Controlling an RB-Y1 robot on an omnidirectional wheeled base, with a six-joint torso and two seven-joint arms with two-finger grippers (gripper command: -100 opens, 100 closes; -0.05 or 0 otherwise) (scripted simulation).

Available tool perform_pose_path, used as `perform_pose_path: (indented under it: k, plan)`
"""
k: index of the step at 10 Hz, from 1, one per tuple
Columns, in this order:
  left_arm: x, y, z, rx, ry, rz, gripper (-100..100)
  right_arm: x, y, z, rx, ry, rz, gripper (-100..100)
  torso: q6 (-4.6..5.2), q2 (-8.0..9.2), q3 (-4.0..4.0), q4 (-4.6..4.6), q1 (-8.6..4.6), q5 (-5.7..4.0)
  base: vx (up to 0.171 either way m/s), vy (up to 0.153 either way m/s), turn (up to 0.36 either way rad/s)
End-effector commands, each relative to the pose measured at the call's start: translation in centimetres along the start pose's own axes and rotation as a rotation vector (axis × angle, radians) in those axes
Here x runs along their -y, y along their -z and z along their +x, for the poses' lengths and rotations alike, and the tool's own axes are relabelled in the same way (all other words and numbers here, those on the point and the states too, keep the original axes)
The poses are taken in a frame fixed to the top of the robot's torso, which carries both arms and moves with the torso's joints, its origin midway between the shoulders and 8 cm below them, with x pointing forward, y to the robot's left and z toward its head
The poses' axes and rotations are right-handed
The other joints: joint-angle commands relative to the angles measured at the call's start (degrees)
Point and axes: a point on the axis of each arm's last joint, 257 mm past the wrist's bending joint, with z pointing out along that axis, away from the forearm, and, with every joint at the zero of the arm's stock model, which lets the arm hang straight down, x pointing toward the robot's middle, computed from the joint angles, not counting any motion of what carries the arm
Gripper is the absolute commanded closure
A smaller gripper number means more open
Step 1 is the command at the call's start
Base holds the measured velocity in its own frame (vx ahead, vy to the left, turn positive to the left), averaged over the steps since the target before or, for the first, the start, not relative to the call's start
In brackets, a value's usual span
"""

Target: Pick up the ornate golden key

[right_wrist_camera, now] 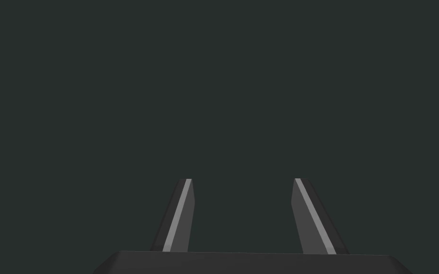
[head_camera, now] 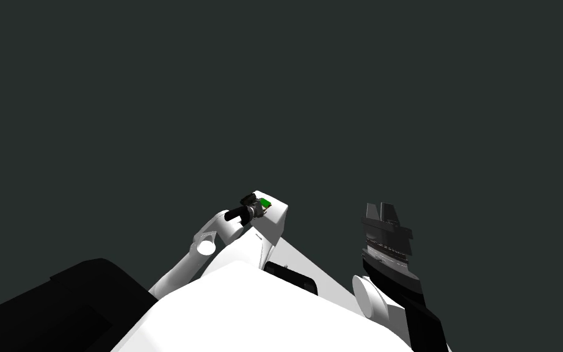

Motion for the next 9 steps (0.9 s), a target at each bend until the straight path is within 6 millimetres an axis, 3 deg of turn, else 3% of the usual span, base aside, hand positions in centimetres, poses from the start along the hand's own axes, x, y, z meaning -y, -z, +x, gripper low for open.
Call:
perform_pose_path:
  k: [1,9]
  plan:
    - [-0.1,-0.8,-0.5,0.017,-0.004,-0.015,-100,0.0,0.0,0.0,0.000,0.000,0.000,0,0.00,0.00,0.00,0.00,0.00,0.00,0.003,-0.015,0.043]
    - [-0.6,-5.1,-3.0,0.110,-0.025,-0.100,-100,0.0,0.0,0.0,0.000,0.000,0.000,0,0.00,-0.03,-0.02,-0.01,-0.08,-0.02,0.001,-0.021,0.052]
